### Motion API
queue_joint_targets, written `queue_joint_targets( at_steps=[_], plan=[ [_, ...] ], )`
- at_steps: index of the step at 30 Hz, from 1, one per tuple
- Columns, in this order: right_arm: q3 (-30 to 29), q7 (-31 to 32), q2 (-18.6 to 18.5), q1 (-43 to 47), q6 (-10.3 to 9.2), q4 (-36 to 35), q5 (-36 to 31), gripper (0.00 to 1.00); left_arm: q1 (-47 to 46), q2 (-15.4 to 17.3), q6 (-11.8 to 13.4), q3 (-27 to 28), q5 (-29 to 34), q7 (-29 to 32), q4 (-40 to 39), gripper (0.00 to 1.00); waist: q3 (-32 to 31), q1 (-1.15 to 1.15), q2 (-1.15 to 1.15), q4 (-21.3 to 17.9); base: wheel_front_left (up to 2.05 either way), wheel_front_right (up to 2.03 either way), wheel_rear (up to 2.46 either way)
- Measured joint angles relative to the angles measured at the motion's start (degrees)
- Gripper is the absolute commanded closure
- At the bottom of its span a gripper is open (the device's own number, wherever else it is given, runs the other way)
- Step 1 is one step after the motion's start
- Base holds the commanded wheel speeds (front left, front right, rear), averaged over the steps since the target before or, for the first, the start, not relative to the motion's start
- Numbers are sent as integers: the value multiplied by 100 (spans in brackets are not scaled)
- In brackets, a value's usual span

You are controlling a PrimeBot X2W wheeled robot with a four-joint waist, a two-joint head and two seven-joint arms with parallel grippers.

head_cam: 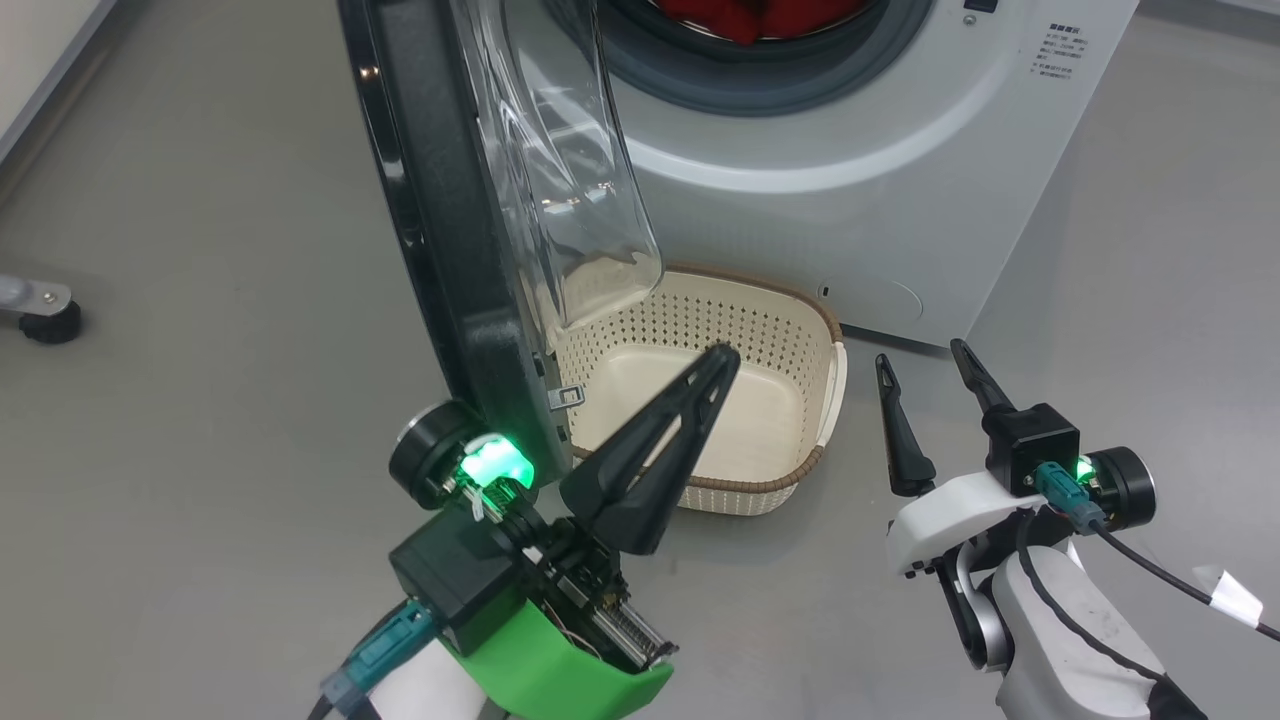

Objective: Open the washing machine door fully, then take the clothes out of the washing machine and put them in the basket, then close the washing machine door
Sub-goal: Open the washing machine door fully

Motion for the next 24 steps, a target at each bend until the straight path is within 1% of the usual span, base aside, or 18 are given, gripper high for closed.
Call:
queue_joint_targets(
  at_steps=[3,6,8,18,24],
  plan=[
    [0,0,5,7,2,9,-3,0,160,142,0,-212,49,1,343,100,12,0,0,-9,0,0,0],
    [16,0,20,8,4,48,-35,0,339,261,0,-210,103,1,644,100,36,0,0,-35,0,0,0],
    [5,0,21,10,4,62,-44,0,379,269,0,-192,105,2,851,100,56,0,0,-52,0,0,0],
    [-16,0,30,10,7,113,-85,0,435,180,0,469,107,5,1584,100,176,0,0,-139,0,0,0],
    [-74,0,35,10,7,144,-92,0,432,137,16,677,82,5,2017,100,234,0,0,-174,0,0,0]
  ],
)
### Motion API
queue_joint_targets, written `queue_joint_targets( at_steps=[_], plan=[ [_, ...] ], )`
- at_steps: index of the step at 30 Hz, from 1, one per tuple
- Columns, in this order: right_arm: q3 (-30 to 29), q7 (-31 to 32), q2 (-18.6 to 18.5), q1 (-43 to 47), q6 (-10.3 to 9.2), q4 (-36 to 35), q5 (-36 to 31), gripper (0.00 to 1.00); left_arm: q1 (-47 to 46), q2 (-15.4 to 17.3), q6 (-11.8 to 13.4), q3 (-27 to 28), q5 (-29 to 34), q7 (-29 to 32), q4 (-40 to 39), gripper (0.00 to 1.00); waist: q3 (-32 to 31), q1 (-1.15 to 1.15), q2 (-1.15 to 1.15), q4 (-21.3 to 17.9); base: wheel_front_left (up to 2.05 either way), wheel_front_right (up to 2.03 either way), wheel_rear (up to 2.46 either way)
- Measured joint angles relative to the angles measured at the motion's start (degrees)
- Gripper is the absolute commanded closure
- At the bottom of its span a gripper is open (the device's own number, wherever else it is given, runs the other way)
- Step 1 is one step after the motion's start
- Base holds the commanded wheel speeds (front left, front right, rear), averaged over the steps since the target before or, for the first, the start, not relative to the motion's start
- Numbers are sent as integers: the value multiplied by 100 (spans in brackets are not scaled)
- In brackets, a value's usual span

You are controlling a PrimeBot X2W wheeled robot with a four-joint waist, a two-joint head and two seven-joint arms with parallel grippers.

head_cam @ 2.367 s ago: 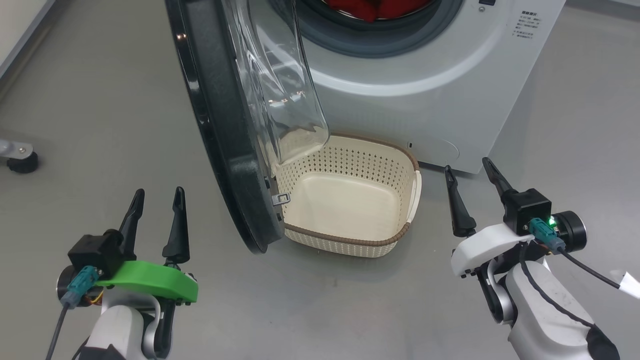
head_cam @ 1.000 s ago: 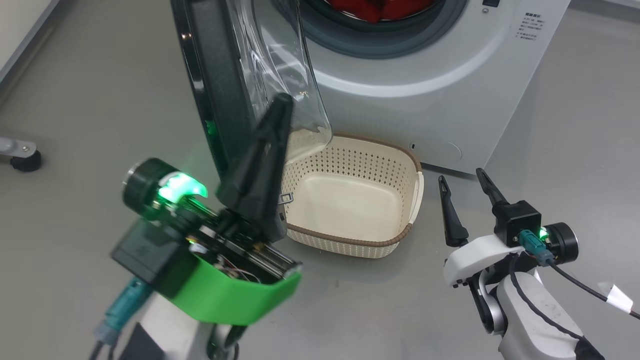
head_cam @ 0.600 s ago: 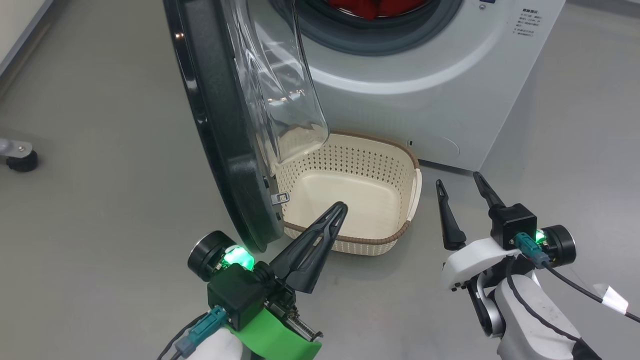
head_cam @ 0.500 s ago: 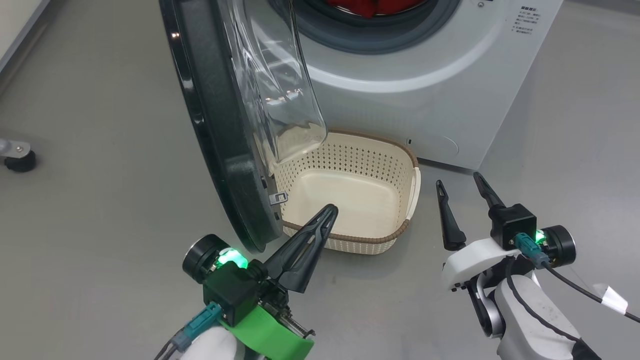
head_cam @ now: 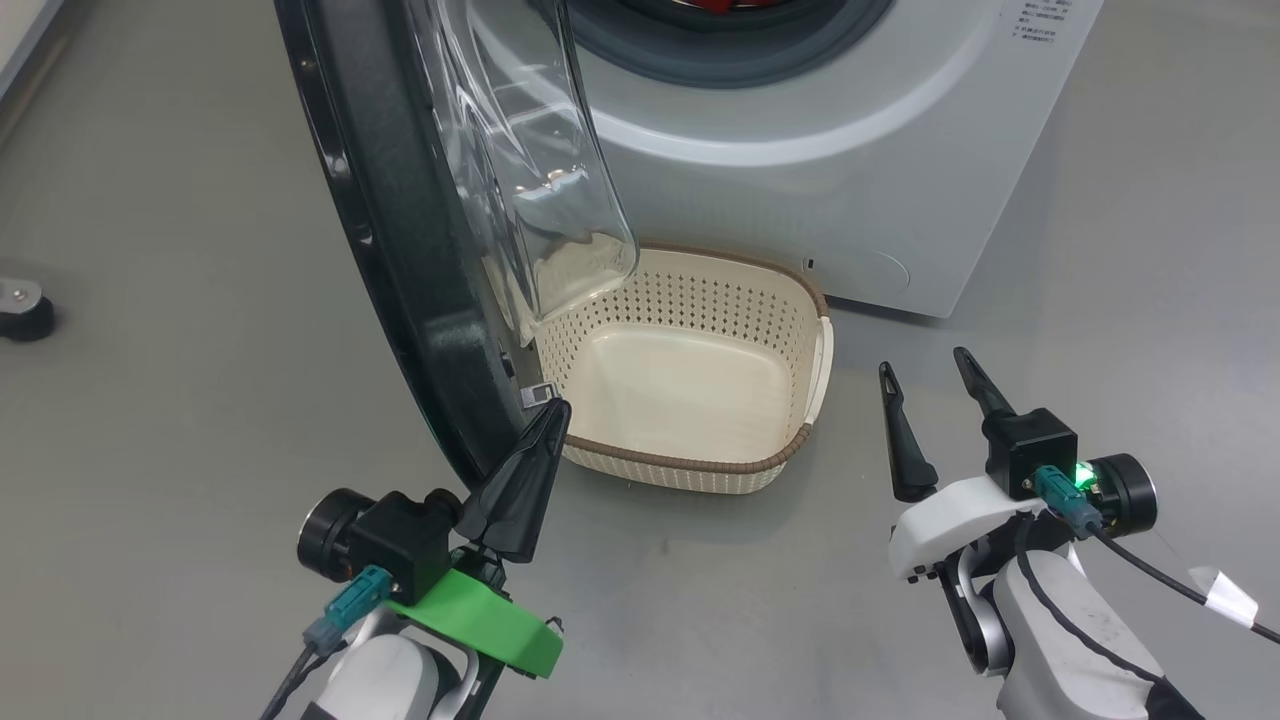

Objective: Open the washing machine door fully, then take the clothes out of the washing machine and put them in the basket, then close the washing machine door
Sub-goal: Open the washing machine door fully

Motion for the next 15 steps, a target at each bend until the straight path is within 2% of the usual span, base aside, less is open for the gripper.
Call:
queue_joint_targets(
  at_steps=[13,15],
  plan=[
    [-90,0,9,0,49,74,0,0,-8,-145,188,508,-181,1,498,100,44,0,0,46,0,0,0],
    [-161,0,8,0,49,80,0,0,-9,-158,287,709,-202,1,584,100,33,0,0,97,0,0,0]
  ],
)
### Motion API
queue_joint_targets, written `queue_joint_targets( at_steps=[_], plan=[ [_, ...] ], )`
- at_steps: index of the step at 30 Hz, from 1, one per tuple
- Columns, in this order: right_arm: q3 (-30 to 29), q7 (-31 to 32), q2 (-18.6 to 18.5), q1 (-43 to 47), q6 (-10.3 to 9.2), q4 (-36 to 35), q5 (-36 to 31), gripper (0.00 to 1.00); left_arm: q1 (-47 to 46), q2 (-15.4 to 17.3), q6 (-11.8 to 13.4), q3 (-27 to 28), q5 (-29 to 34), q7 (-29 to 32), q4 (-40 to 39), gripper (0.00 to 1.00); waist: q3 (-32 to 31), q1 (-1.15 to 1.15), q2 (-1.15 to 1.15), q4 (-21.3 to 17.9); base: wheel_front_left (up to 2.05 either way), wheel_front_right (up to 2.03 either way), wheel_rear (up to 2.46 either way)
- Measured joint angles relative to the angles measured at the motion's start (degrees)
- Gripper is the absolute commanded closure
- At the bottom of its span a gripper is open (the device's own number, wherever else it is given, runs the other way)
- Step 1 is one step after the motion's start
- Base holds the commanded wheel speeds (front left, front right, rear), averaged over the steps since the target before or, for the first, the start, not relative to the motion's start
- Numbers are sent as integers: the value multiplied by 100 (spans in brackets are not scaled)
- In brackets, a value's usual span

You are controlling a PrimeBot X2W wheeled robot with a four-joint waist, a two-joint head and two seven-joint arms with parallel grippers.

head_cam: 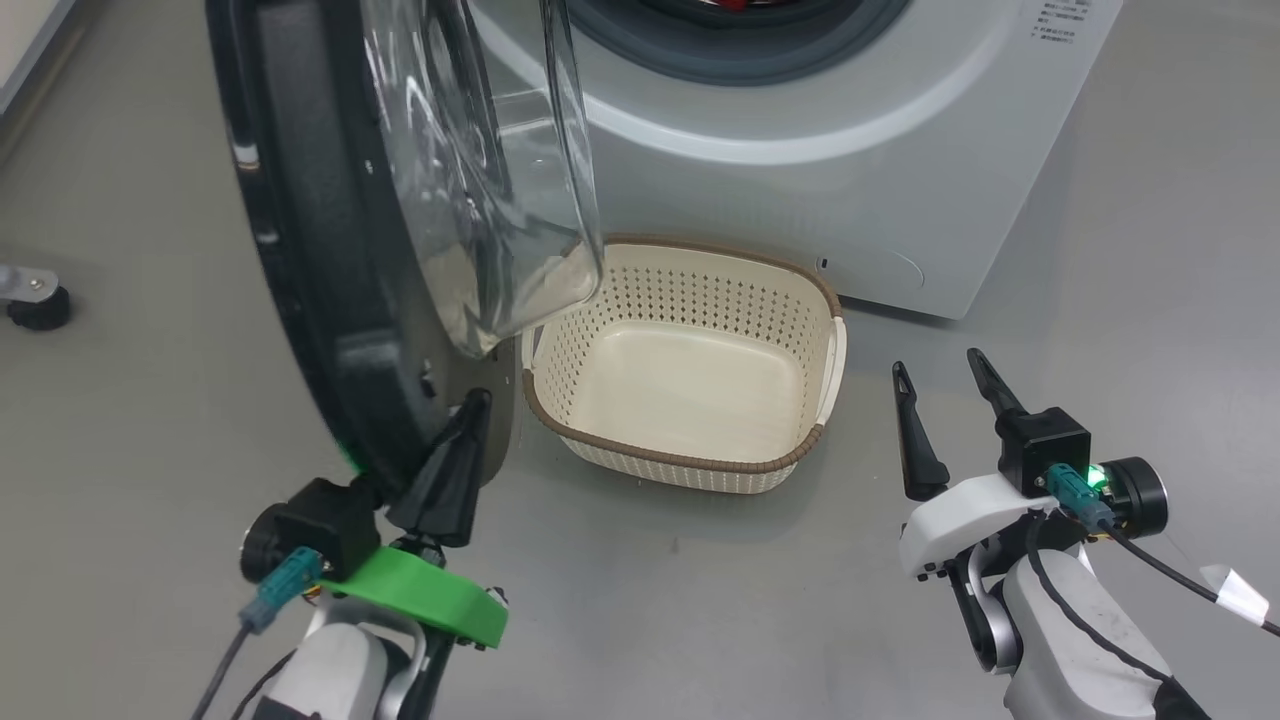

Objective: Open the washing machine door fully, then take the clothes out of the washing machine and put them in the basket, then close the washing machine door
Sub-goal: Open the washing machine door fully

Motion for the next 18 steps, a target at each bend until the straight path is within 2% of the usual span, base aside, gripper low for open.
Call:
queue_joint_targets(
  at_steps=[7,18],
  plan=[
    [2,0,40,0,52,40,1,0,0,44,389,909,-181,0,131,100,-43,0,0,83,0,0,0],
    [5,0,58,-1,103,91,0,0,-51,464,688,1844,-238,0,528,100,-27,0,0,9,0,0,0]
  ],
)
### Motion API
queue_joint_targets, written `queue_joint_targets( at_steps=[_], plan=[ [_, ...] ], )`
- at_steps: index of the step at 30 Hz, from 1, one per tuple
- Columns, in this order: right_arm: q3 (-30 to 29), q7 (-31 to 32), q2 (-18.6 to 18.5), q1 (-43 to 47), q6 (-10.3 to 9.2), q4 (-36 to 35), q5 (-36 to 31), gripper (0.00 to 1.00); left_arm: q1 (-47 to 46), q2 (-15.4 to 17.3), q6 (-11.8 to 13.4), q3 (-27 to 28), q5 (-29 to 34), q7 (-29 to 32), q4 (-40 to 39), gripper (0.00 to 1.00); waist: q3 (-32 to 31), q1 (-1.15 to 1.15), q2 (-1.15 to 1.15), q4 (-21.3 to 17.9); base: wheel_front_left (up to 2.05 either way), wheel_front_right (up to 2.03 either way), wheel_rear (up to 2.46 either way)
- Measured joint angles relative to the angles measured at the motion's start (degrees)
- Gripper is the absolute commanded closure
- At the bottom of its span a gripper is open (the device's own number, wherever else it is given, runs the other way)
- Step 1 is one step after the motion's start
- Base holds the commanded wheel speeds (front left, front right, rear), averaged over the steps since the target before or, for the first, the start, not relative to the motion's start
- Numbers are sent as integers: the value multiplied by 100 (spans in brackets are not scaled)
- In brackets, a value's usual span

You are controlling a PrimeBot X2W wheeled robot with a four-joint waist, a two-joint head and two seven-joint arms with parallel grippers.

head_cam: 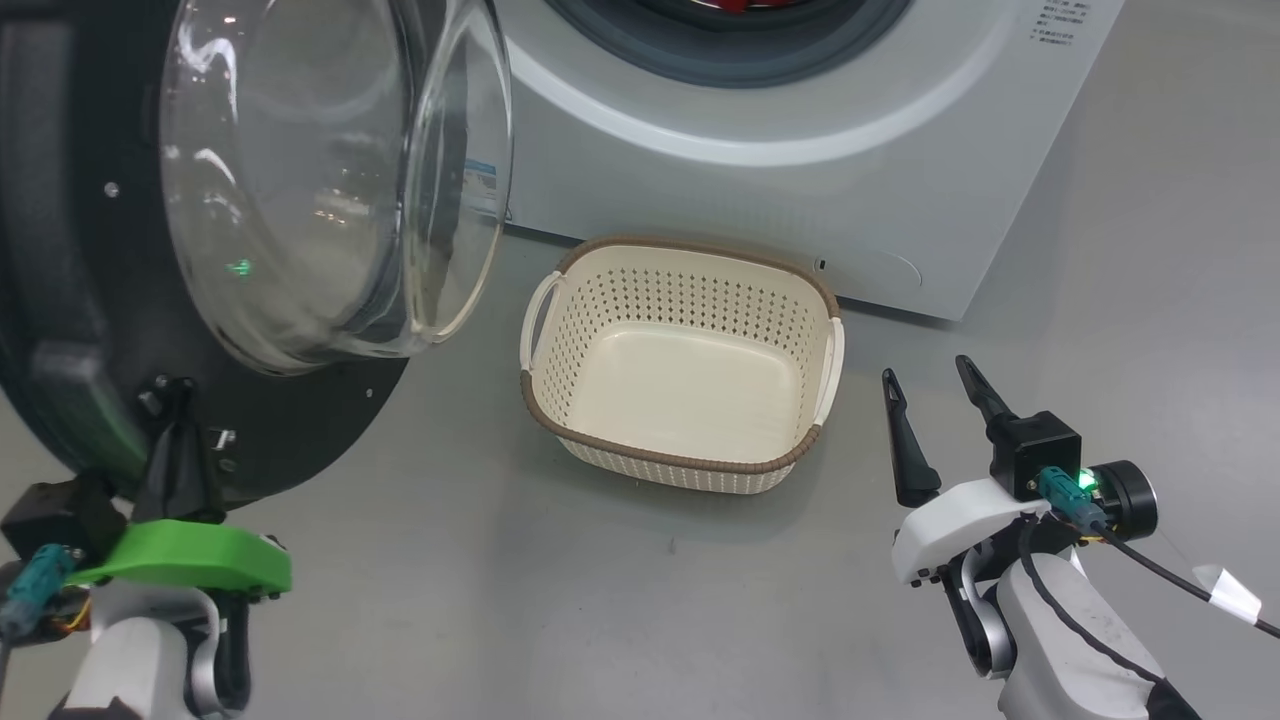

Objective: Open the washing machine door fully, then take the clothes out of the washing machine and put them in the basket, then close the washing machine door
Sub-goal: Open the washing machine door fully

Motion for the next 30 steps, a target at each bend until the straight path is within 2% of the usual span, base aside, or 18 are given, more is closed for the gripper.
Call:
queue_joint_targets(
  at_steps=[8,17,25,30],
  plan=[
    [3,0,9,-28,23,-3,-10,0,-297,259,100,522,-108,0,527,100,94,0,0,-175,0,0,0],
    [-77,0,12,-120,23,-10,-49,0,-723,578,156,855,-133,0,1062,100,215,0,0,-343,0,0,0],
    [-121,0,13,-121,29,-11,-51,0,-800,576,94,814,-70,0,1222,100,217,0,0,-399,0,0,0],
    [-156,0,31,-120,48,-10,-51,0,-788,341,-71,690,68,0,911,100,121,0,0,-442,0,0,0]
  ],
)
